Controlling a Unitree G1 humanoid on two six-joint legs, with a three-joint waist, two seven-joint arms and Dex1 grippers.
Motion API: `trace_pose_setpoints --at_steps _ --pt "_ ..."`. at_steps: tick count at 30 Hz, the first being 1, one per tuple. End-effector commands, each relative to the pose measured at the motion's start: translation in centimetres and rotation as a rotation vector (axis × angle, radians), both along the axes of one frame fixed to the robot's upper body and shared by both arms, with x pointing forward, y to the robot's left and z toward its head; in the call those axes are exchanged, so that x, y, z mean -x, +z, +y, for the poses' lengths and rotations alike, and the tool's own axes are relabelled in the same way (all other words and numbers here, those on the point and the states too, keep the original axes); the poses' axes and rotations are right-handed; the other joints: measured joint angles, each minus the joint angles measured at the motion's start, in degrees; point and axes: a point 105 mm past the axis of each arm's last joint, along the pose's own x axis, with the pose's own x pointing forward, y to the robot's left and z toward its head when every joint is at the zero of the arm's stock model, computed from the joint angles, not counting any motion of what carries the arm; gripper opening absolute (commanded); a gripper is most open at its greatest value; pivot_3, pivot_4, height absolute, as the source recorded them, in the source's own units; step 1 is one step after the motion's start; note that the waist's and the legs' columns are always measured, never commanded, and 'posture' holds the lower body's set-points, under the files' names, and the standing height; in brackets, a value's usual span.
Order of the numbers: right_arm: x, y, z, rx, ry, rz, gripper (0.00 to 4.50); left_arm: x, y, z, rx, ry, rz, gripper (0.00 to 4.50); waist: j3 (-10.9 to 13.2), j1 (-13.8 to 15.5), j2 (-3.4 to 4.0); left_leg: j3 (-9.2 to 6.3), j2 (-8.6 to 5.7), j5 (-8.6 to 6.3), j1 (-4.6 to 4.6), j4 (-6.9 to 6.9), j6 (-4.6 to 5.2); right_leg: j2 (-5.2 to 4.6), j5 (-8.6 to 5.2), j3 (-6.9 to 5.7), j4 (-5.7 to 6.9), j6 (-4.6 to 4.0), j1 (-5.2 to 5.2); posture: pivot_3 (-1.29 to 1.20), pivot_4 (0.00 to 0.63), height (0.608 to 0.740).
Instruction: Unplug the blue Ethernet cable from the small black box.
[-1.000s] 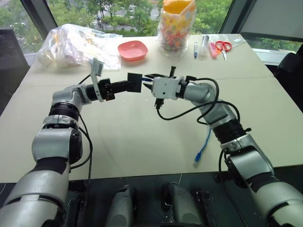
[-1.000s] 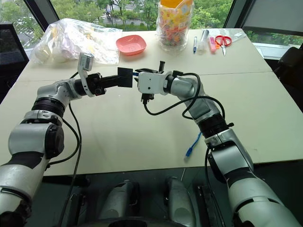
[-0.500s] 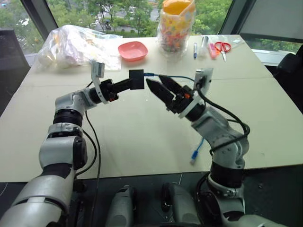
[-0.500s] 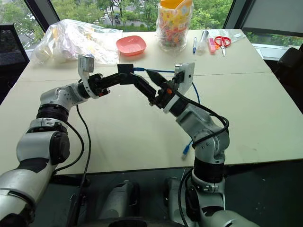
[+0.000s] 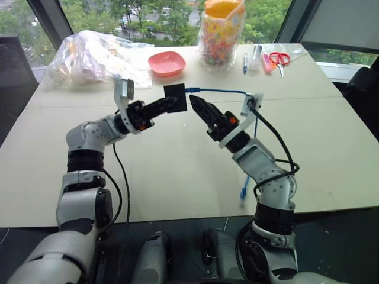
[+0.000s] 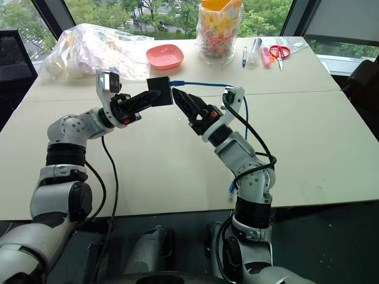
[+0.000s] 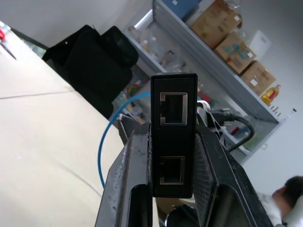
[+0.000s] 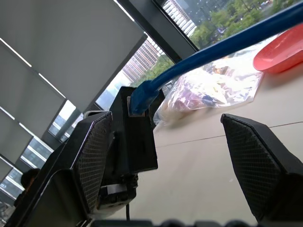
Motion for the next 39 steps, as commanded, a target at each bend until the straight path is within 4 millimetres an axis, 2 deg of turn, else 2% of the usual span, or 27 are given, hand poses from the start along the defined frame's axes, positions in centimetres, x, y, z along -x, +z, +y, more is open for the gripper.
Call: trace_pose_setpoints --at_steps 1,8,9,11,16,17,21,25,30,33,35,39 --pt "0.5 1.8 0.3 -0.03 0.024 -0.066 3.8 0.6 1.2 -0.1 0.024 -0.01 -0.046 0.49 0.0 0.0 0.0 0.0 0.0 0.0 0.0 0.0 0.0 0.0 0.0 0.0 0.0 0.0 0.0 0.0 0.15 0.74" --pt "0.7 1.7 0.7 -0.02 0.041 -0.076 3.8 1.0 1.1 -0.3 0.029 -0.013 -0.042 0.49 0.0 0.01 0.0 0.0 0.0 0.0 0.0 0.0 0.0 0.0 -0.01 0.0 -0.02 0.01 0.0 0.0 0.15 0.74" --pt "0.7 1.7 0.8 -0.021 0.046 -0.076 3.57 1.0 1.0 -0.3 0.027 -0.014 -0.041 0.49 0.0 0.01 0.0 0.0 0.0 0.0 0.0 0.0 0.0 0.0 -0.01 0.0 -0.02 0.01 0.0 0.0 0.15 0.74" --pt "0.7 1.7 0.8 -0.024 0.05 -0.076 2.97 1.1 1.0 -0.4 0.026 -0.016 -0.04 0.49 0.0 0.02 0.0 -0.01 0.0 0.0 -0.01 0.0 0.0 0.0 -0.01 0.0 -0.02 0.01 0.0 0.0 0.15 0.74" --pt "0.7 1.9 0.9 -0.032 0.056 -0.087 0.32 1.1 1.0 -0.5 0.028 -0.017 -0.038 0.49 0.0 0.03 0.0 0.0 0.0 0.0 -0.01 0.0 0.0 -0.01 -0.01 0.0 -0.04 0.01 0.0 0.0 0.15 0.74" --pt "0.7 1.8 1.0 -0.028 0.062 -0.083 0.08 1.1 1.0 -0.5 0.027 -0.017 -0.038 0.49 0.0 0.02 0.0 -0.01 0.0 0.0 -0.01 0.0 0.0 0.0 -0.01 0.0 -0.04 0.01 0.0 0.0 0.15 0.74" --pt "0.8 1.6 1.2 -0.036 0.08 -0.068 0.08 1.0 0.9 -0.4 0.024 -0.008 -0.037 0.49 0.0 0.04 0.0 0.0 0.0 0.0 -0.01 0.0 0.0 0.0 -0.01 0.0 -0.04 0.01 0.0 0.0 0.15 0.74" --pt "0.1 1.5 -0.3 -0.094 0.025 -0.03 0.08 0.7 0.6 0.4 0.014 0.029 -0.035 0.49 0.0 0.03 0.0 0.0 0.0 0.0 -0.01 0.0 0.0 0.0 -0.01 -0.01 -0.04 0.01 0.0 0.0 0.15 0.74" --pt "-1.6 1.8 -6.3 -0.182 -0.151 0.004 0.08 0.0 1.4 3.4 0.043 0.148 -0.041 0.49 0.0 0.05 0.0 0.0 0.01 0.0 -0.02 0.0 0.0 -0.01 -0.01 0.0 -0.05 0.01 0.0 0.0 0.15 0.74" --pt "-2.0 2.0 -8.1 -0.18 -0.191 0.007 0.08 -0.4 1.5 4.3 0.065 0.2 -0.035 0.49 0.01 0.16 0.0 0.0 -0.02 -0.01 -0.04 -0.01 0.0 -0.05 -0.01 -0.01 -0.1 0.01 0.0 0.0 0.15 0.74" --pt "-2.2 2.0 -8.6 -0.159 -0.204 0.01 0.08 -0.5 1.5 4.3 0.067 0.22 -0.031 0.49 0.01 0.13 0.01 0.01 -0.02 -0.02 -0.03 -0.05 0.01 -0.04 -0.02 -0.01 -0.12 0.03 -0.01 0.0 0.15 0.74" --pt "-3.8 0.4 -9.8 0.032 -0.295 0.064 0.08 -2.6 -1.4 2.0 -0.233 0.399 -0.155 0.49 0.01 0.21 0.01 0.03 -0.03 -0.02 -0.02 -0.06 0.02 -0.03 -0.02 0.0 -0.11 0.03 0.02 0.0 0.15 0.74"
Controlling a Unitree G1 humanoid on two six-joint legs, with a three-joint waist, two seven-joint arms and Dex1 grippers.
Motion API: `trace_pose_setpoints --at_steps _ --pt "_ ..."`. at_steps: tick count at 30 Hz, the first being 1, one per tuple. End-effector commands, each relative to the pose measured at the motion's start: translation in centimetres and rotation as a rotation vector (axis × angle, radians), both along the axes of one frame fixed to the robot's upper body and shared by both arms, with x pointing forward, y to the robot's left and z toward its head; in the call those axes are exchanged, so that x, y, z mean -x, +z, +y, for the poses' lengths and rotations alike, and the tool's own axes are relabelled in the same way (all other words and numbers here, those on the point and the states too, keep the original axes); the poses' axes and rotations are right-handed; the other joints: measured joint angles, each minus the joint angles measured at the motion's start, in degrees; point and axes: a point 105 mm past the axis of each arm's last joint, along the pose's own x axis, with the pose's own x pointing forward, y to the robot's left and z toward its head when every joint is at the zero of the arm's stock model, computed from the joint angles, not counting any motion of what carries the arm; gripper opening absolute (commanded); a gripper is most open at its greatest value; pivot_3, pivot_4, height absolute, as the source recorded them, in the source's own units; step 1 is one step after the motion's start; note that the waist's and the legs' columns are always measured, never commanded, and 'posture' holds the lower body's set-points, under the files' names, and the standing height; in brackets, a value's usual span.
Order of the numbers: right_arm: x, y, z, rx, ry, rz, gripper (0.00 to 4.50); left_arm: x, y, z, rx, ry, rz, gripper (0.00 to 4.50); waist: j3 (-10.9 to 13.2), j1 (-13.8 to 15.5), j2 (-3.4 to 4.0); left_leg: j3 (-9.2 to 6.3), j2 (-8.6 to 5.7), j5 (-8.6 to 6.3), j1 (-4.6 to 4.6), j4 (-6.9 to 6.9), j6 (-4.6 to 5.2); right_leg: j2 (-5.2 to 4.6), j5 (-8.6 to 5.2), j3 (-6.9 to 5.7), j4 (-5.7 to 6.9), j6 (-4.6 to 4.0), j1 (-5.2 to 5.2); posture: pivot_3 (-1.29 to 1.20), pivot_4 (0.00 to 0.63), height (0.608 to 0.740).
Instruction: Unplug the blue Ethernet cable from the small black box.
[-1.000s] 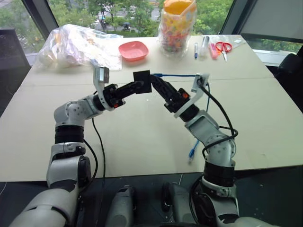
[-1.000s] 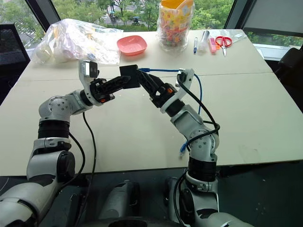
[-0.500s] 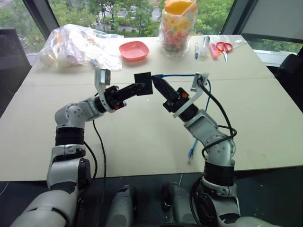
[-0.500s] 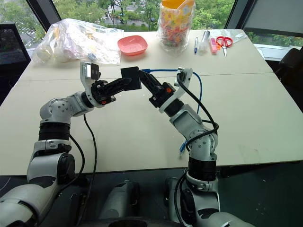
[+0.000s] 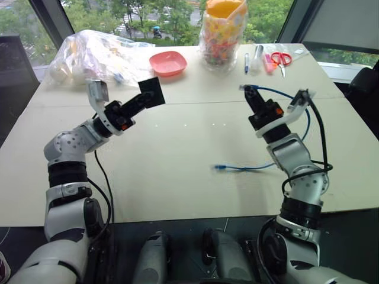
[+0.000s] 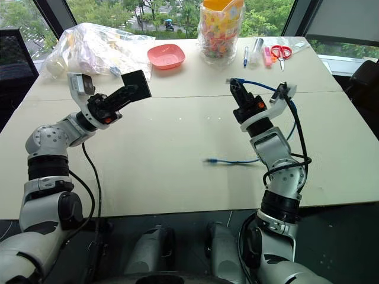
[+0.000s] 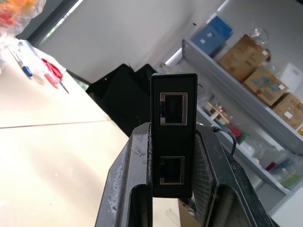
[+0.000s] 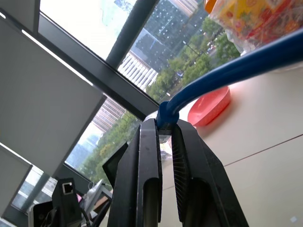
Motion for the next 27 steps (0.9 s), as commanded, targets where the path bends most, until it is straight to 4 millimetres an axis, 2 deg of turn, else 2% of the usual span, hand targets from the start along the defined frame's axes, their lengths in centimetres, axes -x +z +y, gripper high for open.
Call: trace_pose_setpoints --at_steps 1,3,7,10,14,16,19,21,27 --pt "-1.3 -0.4 -1.1 0.171 -0.069 0.034 0.08 -1.5 -1.6 -1.9 -0.3 0.153 -0.141 0.49 0.0 0.1 0.0 0.02 -0.05 0.0 0.0 0.01 0.0 -0.03 0.0 0.01 0.0 -0.01 0.0 0.0 0.15 0.74" --pt "-2.5 -1.8 -2.2 0.316 -0.13 0.088 0.08 -2.0 -1.9 -3.3 -0.375 0.207 -0.228 0.49 0.0 0.15 0.0 0.03 -0.15 0.0 -0.01 0.01 0.0 -0.06 0.0 0.03 -0.02 -0.01 0.0 0.0 0.15 0.74" --pt "-4.3 -3.4 -4.1 0.458 -0.224 0.165 0.08 -2.3 -1.9 -5.7 -0.374 0.256 -0.327 0.49 0.0 0.06 -0.01 0.05 -0.16 -0.02 -0.09 0.01 0.04 -0.07 0.01 0.03 -0.05 0.0 -0.05 0.0 0.15 0.74" --pt "-5.2 -4.3 -5.2 0.555 -0.278 0.193 1.25 -2.4 -2.8 -7.6 -0.392 0.278 -0.368 0.49 0.0 0.07 -0.01 0.1 -0.17 -0.03 -0.07 0.0 0.06 -0.05 0.01 0.03 -0.04 0.01 -0.05 0.0 0.15 0.74" --pt "-4.8 -4.6 -4.9 0.583 -0.25 0.193 3.3 -2.8 -3.6 -9.2 -0.403 0.3 -0.397 0.49 0.0 -0.06 -0.01 0.1 -0.16 -0.03 -0.05 0.0 0.07 0.01 0.0 0.03 -0.03 0.02 -0.05 0.0 0.15 0.74" --pt "-4.2 -5.6 -4.7 0.606 -0.223 0.233 4.32 -3.3 -3.6 -9.7 -0.404 0.332 -0.403 0.49 0.0 0.06 -0.01 0.09 -0.15 -0.03 -0.05 0.0 0.07 0.02 0.0 0.02 -0.02 0.03 -0.05 0.0 0.15 0.74" --pt "-1.5 -6.7 -2.4 0.629 -0.061 0.221 4.42 -3.7 -4.2 -10.9 -0.45 0.341 -0.441 0.49 -0.01 0.62 -0.02 0.04 -0.14 -0.03 -0.08 0.02 0.07 -0.01 -0.01 -0.01 -0.03 0.04 -0.04 0.0 0.15 0.74" --pt "0.0 -6.6 -1.5 0.619 -0.026 0.193 4.42 -3.9 -4.9 -11.7 -0.478 0.338 -0.461 0.49 -0.01 1.09 -0.02 0.03 -0.15 -0.08 -0.09 0.02 0.14 -0.03 -0.05 -0.01 -0.06 0.11 -0.03 0.0 0.15 0.74" --pt "1.4 -6.9 -2.7 0.564 -0.114 0.204 4.42 -4.0 -7.4 -12.4 -0.563 0.325 -0.475 0.49 -0.01 1.35 -0.02 0.05 -0.15 -0.12 -0.09 0.04 0.2 -0.07 -0.06 -0.02 -0.12 0.13 -0.02 0.0 0.15 0.74"
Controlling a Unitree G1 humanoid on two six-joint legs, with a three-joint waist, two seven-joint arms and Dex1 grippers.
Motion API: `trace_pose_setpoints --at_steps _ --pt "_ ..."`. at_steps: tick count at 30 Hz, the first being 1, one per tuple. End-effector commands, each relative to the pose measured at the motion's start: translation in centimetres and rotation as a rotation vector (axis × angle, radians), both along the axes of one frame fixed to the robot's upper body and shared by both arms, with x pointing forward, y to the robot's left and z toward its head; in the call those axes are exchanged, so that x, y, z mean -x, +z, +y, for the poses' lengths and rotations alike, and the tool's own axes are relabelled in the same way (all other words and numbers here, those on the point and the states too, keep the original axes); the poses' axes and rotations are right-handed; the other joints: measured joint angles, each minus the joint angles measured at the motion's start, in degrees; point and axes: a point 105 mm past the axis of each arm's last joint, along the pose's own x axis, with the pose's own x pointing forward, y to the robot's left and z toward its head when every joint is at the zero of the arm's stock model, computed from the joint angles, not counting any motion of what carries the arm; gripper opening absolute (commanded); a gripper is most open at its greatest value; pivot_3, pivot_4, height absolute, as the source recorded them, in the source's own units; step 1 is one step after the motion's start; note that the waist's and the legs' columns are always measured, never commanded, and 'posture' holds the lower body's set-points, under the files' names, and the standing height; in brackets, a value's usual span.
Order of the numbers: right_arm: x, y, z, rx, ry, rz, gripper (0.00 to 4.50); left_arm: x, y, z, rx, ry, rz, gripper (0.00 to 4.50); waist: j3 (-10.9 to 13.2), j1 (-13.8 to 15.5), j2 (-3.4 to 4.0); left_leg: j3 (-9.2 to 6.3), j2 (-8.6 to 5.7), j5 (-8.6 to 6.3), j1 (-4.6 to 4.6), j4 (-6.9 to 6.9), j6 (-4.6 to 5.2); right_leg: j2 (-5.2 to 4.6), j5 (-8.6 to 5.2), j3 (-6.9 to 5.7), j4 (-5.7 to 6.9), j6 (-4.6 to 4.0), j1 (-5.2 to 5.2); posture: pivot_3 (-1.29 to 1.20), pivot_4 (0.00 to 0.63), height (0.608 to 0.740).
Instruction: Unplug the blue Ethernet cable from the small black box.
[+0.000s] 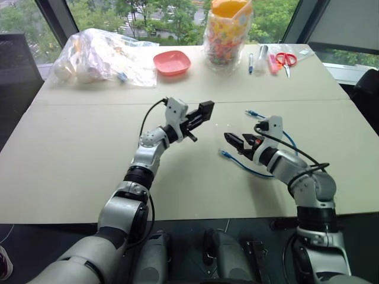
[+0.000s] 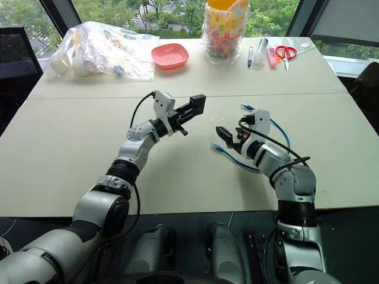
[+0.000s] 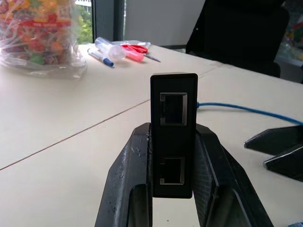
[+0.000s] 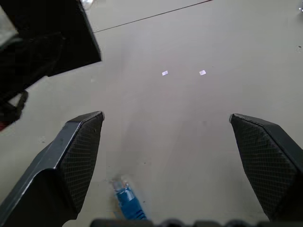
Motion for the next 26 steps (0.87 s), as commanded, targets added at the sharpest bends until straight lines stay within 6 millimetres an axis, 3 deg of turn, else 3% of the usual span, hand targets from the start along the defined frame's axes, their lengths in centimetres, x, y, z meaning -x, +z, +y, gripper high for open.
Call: trace_pose_setpoints --at_steps 1,3,4,10,13,18,22,26 --pt "0.4 1.7 -1.1 -0.021 -0.058 -0.073 4.42 -0.2 0.0 -0.2 -0.041 -0.001 -0.041 0.49 0.0 -0.01 0.0 0.0 0.02 0.0 0.0 0.0 0.0 0.0 0.0 -0.01 0.0 0.0 0.0 0.0 0.15 0.74" --pt "0.6 2.3 -1.2 -0.03 -0.067 -0.104 4.5 -0.2 -1.1 0.1 -0.061 -0.007 -0.003 1.52 0.0 -0.06 0.0 0.0 0.06 0.0 0.0 0.0 -0.01 0.0 0.0 -0.01 0.0 0.0 -0.01 0.0 0.15 0.74" --pt "0.7 2.6 -1.3 -0.033 -0.069 -0.118 4.5 -0.2 -1.4 0.3 -0.06 -0.01 0.014 1.74 0.0 -0.08 0.0 -0.01 0.07 0.0 0.0 0.0 -0.01 0.0 0.0 -0.01 0.0 -0.01 -0.02 0.0 0.15 0.74" --pt "1.5 3.4 -1.4 -0.03 -0.039 -0.17 4.5 0.0 -0.6 2.0 -0.025 -0.057 0.037 4.14 0.0 -0.09 0.0 -0.01 0.12 -0.01 0.0 -0.03 0.0 0.02 -0.01 -0.02 0.0 -0.01 -0.03 0.0 0.15 0.74" --pt "2.5 3.4 -1.4 0.009 0.018 -0.186 4.5 1.2 0.8 4.5 0.0 -0.122 0.043 4.14 0.0 -0.35 0.0 0.0 0.2 -0.02 -0.01 -0.04 0.0 0.02 -0.01 -0.01 -0.01 -0.02 -0.04 0.0 0.15 0.74" --pt "4.8 2.3 -1.3 0.128 0.157 -0.174 4.5 5.5 2.4 8.4 -0.021 -0.152 0.095 4.14 0.0 -1.27 0.03 -0.01 0.24 -0.03 0.02 -0.11 0.02 0.05 -0.03 0.02 0.0 -0.03 -0.04 0.0 0.15 0.74" --pt "6.1 1.5 -1.0 0.204 0.256 -0.166 4.5 7.5 2.4 11.6 -0.067 -0.046 0.172 4.14 0.0 -1.23 0.03 -0.02 0.24 -0.04 0.09 -0.03 0.0 0.04 -0.15 0.02 0.0 -0.22 0.03 0.0 0.15 0.74" --pt "6.7 0.8 -0.6 0.24 0.327 -0.155 4.5 9.0 1.4 13.5 -0.036 0.048 0.282 4.14 0.0 -1.26 0.03 -0.06 0.26 -0.11 0.11 0.01 -0.13 0.04 -0.18 0.0 -0.14 -0.27 0.08 0.0 0.15 0.74"
